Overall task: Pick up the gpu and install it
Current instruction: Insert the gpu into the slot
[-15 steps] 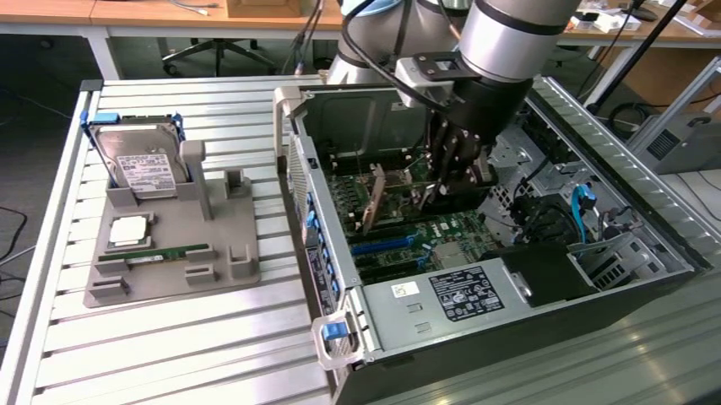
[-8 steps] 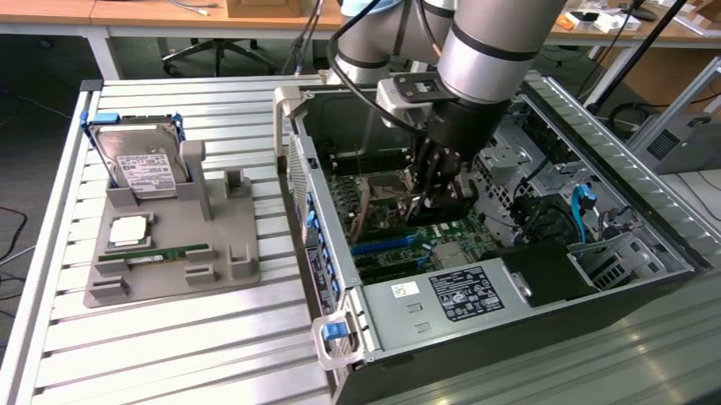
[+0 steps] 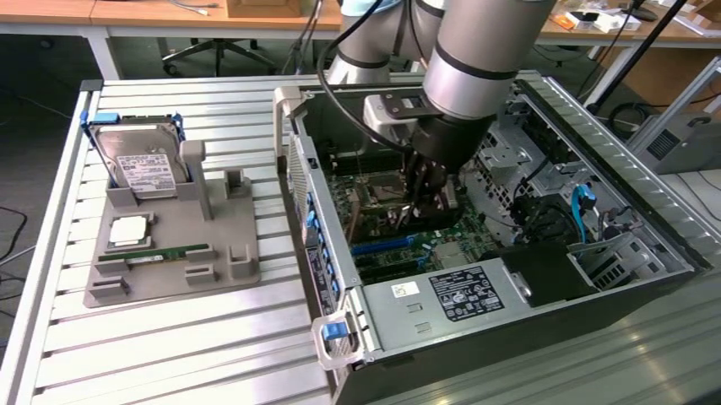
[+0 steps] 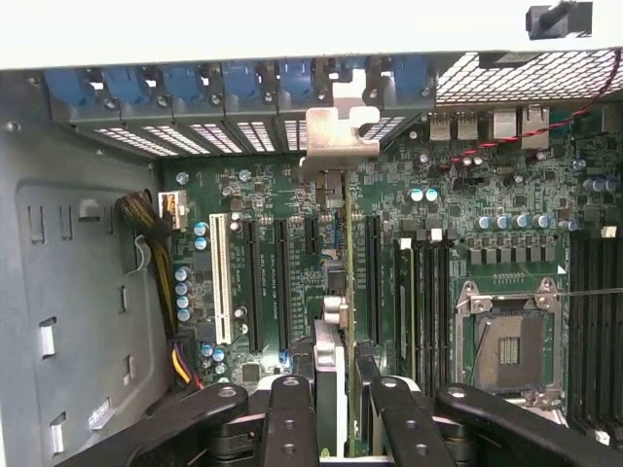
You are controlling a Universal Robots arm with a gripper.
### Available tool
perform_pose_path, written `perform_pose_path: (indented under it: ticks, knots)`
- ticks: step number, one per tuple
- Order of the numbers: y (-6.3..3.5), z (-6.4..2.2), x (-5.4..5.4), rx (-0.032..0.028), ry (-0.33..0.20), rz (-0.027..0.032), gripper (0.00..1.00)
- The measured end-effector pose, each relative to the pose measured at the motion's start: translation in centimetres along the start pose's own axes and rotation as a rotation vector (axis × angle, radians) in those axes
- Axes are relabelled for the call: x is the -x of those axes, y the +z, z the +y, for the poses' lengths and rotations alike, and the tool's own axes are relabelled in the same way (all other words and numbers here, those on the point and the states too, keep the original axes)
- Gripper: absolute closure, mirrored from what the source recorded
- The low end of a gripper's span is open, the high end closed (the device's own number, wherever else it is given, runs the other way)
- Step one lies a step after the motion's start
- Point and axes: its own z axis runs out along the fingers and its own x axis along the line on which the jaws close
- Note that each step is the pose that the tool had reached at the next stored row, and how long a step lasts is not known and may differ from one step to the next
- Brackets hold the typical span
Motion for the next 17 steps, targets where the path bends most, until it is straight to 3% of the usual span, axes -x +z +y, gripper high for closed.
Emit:
perform_pose_path:
  ticks: [15, 17]
  knots:
    - [1.47, 0.51, 0.4, 0.0, 0.0, 0.0, 0.73]
    - [1.6, 0.57, 0.4, 0.0, 0.0, 0.0032, 0.73]
